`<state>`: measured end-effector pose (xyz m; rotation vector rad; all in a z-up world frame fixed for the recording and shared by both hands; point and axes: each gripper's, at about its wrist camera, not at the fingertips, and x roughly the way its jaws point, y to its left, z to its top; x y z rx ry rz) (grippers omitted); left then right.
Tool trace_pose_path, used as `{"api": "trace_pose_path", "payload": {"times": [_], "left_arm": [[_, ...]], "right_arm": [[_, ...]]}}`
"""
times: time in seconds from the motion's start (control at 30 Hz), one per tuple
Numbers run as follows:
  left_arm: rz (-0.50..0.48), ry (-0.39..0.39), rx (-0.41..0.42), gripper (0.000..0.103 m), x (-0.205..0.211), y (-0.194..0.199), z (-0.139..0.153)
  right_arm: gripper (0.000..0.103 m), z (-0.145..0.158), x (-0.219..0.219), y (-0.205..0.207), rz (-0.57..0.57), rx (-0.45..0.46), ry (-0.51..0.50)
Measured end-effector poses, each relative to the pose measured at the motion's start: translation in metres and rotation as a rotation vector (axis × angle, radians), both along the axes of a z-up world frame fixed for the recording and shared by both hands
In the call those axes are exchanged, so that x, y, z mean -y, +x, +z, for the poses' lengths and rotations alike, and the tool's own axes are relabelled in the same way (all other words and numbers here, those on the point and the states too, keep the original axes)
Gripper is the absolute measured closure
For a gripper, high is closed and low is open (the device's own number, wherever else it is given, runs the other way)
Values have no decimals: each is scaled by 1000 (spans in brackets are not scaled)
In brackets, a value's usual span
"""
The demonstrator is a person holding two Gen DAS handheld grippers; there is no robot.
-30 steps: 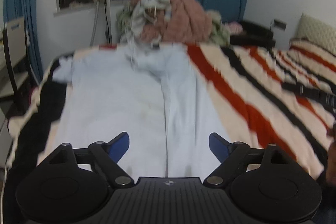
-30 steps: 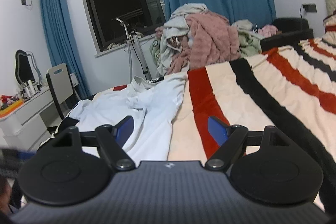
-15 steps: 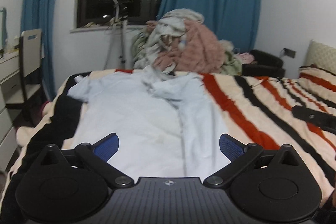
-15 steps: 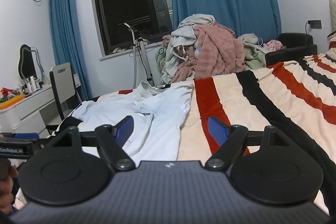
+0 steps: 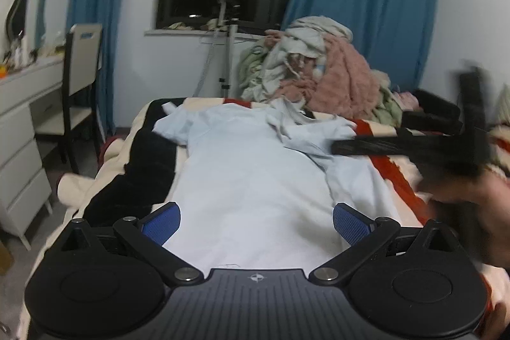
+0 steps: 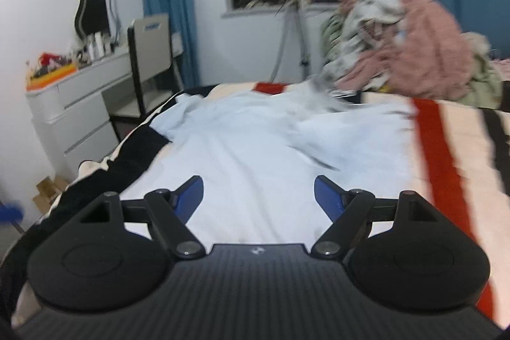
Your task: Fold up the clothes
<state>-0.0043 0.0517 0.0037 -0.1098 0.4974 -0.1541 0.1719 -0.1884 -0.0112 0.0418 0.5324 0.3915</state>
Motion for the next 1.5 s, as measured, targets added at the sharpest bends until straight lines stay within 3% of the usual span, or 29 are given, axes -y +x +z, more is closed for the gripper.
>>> {"api": "trace_pose_path", "payload": {"times": [0.17, 0.27, 0.37, 0.5, 0.6, 0.63, 0.67, 0.7, 0.87, 1.07, 1.17, 1.3, 1.43, 1.5], "left_arm": [[6, -8, -6, 0, -20, 18, -17], [13, -55, 0, 0, -34, 32, -29], [51, -85, -42, 0, -46, 56, -48], [77, -145, -77, 0, -59, 85, -62], [110, -183, -67, 0, -67, 96, -66], [122, -195, -62, 0, -70, 99, -68], [134, -207, -57, 0, -73, 102, -69], [143, -225, -55, 0, -76, 103, -70], [165, -289, -21, 0, -84, 94, -64], [128, -271, 13, 0, -67, 75, -54], [92, -250, 5, 0, -51, 71, -56], [36, -183, -9, 0, -25, 73, -63], [-5, -151, -22, 0, -5, 82, -73], [-18, -141, -29, 0, 2, 85, -77]], "right_arm": [[25, -18, -116, 92, 146, 9, -11], [25, -35, -169, 138, 194, 59, -23], [25, -58, -205, 185, 171, 48, -60], [26, -80, -220, 234, 96, 4, 20], [57, -86, -224, 244, 63, -6, 31], [76, -84, -223, 244, 49, 4, 30], [89, -81, -222, 244, 35, 13, 29], [90, -79, -221, 243, 21, 23, 28], [94, -33, -178, 219, -28, 184, 81], [94, 12, -57, 185, -198, 331, 190], [94, 1, 10, 176, -319, 343, 223], [93, -49, 86, 184, -499, 256, 260], [91, -99, 121, 202, -571, 113, 247], [82, -107, 125, 207, -562, 68, 267]]}}
